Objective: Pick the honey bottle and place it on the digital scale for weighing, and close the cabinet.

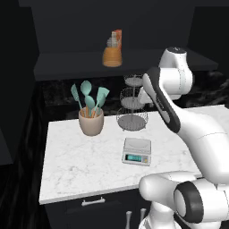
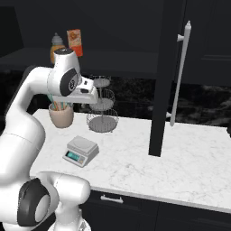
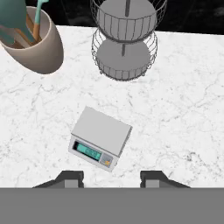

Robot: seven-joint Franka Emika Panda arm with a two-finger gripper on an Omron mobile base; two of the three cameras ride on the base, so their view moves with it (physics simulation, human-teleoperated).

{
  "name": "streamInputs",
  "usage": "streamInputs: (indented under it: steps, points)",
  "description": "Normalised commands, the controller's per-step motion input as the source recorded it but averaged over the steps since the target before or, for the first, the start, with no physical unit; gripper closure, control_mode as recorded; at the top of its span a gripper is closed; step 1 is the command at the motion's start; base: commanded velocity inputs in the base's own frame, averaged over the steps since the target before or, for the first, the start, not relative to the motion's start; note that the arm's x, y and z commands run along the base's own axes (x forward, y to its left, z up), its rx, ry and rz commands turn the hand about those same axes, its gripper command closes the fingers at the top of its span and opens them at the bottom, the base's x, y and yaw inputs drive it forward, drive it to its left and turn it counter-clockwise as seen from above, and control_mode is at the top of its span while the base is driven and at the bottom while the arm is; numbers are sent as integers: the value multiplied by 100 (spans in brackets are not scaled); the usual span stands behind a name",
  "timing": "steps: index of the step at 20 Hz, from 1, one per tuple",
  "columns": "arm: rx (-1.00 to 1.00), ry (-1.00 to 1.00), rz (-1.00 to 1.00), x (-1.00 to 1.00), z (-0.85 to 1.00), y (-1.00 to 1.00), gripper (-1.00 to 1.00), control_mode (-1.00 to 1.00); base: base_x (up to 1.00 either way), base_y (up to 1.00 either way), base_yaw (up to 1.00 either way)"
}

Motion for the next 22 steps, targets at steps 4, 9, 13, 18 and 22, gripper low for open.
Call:
streamInputs:
  steps: [4, 9, 13, 18, 22]
  points:
    - [0, -6, 0, -43, 0, 12, -100, -100, 0, 0, 0]
    - [-1, -10, 2, -84, 0, 48, -100, -100, 0, 0, 0]
    - [0, -46, 8, -42, 57, 32, -100, -100, 0, 0, 0]
    - [18, -39, 11, -3, 35, 47, -100, -100, 0, 0, 0]
    - [19, -40, 15, -4, 60, 16, -100, -100, 0, 0, 0]
